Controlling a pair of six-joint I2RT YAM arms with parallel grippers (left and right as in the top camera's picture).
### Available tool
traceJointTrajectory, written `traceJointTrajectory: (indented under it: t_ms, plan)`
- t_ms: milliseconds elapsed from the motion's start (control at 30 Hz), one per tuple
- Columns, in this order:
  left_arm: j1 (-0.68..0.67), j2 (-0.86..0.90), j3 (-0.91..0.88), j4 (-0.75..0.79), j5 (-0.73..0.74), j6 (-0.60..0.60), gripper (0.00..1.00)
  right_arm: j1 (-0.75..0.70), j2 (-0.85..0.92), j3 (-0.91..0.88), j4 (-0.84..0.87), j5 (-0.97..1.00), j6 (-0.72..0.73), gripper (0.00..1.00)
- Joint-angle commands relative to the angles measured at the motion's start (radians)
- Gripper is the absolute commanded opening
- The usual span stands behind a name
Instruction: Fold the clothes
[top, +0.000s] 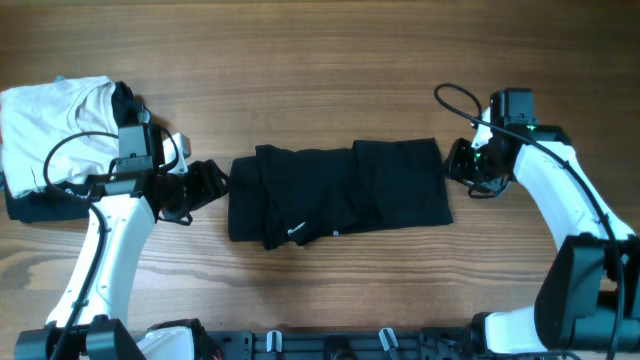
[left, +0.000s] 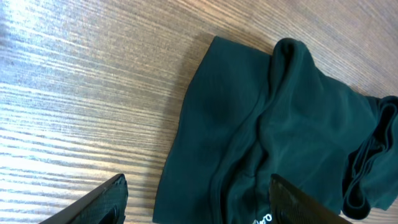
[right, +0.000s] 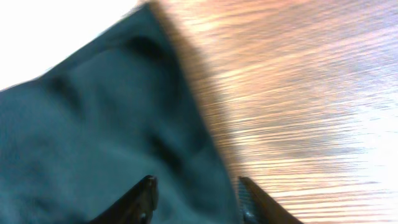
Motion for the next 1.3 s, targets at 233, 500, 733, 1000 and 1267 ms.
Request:
traceJointTrajectory:
  t_ms: [233, 500, 733, 1000, 1267]
  plan:
    - [0.004, 0.007, 0.010, 0.014, 0.020, 0.011, 0.78, 0.346, 0.108, 0.019, 0.049, -0.058, -0.176, 0.14]
    - [0.000, 0.080, -0.022, 0.018, 0.032, 0.061, 0.80, 0.415, 0.284, 0.019, 0.083, -0.227, -0.336, 0.06]
    - [-0.107, 0.312, -0.023, 0.138, 0.176, 0.203, 0.88, 0.415, 0.288, 0.020, 0.081, -0.221, -0.333, 0.05]
    - [-0.186, 0.414, -0.023, 0.215, 0.166, 0.223, 0.88, 0.415, 0.288, 0.020, 0.085, -0.219, -0.333, 0.05]
    - [-0.287, 0.417, -0.023, 0.264, 0.179, 0.222, 0.46, 0.415, 0.288, 0.020, 0.086, -0.219, -0.333, 0.05]
